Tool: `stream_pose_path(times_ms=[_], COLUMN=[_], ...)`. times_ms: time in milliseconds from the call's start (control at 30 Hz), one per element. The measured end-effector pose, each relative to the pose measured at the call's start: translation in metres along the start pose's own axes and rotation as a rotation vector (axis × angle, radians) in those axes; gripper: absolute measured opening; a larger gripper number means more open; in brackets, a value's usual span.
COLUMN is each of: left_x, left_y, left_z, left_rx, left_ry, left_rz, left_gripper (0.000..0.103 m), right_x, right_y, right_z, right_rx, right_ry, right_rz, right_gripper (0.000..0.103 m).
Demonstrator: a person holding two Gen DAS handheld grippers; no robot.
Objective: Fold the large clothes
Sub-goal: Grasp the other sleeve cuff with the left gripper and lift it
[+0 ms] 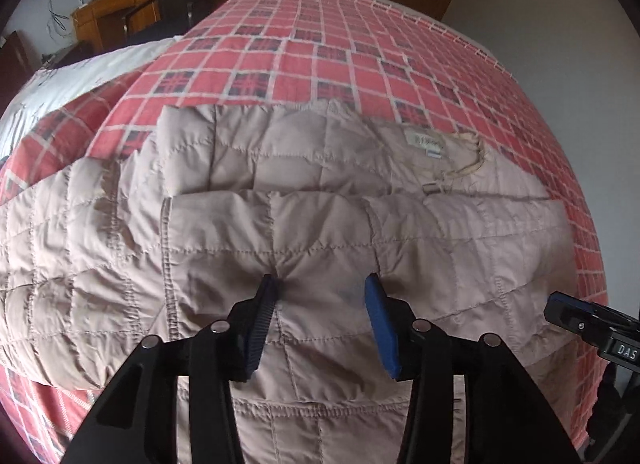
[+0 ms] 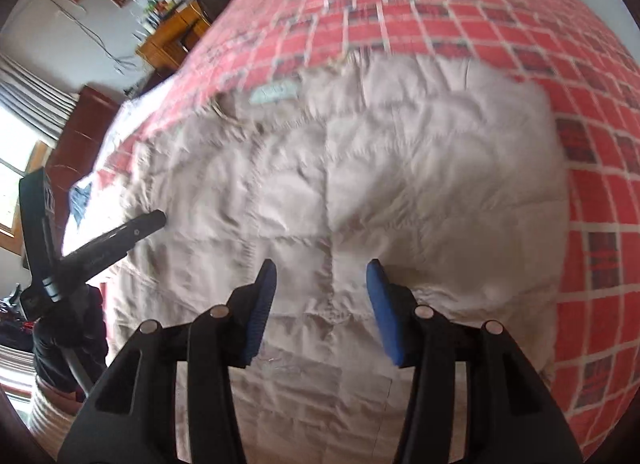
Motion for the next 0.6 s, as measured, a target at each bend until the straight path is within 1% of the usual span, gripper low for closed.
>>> stream_pose_path(times_ms=[67,133,267,367,433,500,533,567,600], left_x=[-0.002,-0.002,-0.002,-0.003,-0.010,-0.025,-0.036,-0.051,-0.068], left_y=[0.003,0.005,0.008,0.005,0.004,0.008,0.011,0.015,0.020], left_z=[0.006,0.008,0.011,0.006,-0.010,-0.037,-0.052,-0.067,-0.081], left_rx=[0.002,0.011,0.025,0.025,0.034,0.082,0.107,0.133,0.155], left_ry=[0.014,0.019,0.030,0.030,0.030,0.074,0.078,0.064,0.045], left_rz=[0.002,0.019,0.034,0.015,-0.025,-0.077,-0.101,-0.126,-0.151], left_gripper=[0.047,0.047,0.048,0.048,0.048,0.049,0.053,0.057,0.058], right_x=[0.001,0.003,0.002,0.004,0.002,-0.005,-0.008,-0.012,-0.016], right_y=[0.005,0.009,0.011,0.009,0.007,0.010,0.012,0.015,0.019], right_z=[0.013,0.021,0.025,0.022,0.012,-0.008,-0.019,-0.028,-0.037], right_rx=[-0.023,-0.021,-0.019,-0.032,-0.027,0.017,0.039,0.056,0.072], right_ry=[0.020,0.025,0.033,0.038,0.028,-0.022,-0.045,-0.060,-0.065], right_rz=[0.001,-0.005,-0.011,-0.006,0.018,0.028,0.024,0.017,0.005], right_gripper=[0.046,0.046,0.046,0.046,0.048,0.049,0.052,0.054,0.056])
Point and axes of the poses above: each gripper's, at about its wrist camera, not at the fingertips, and z roughly the way its jaws point, x to its right, y to its underside, the point moved 2 cm from there along z, roughly the way its jaws point, and after that the axes turned 4 degrees about x, right-handed, at the moved point
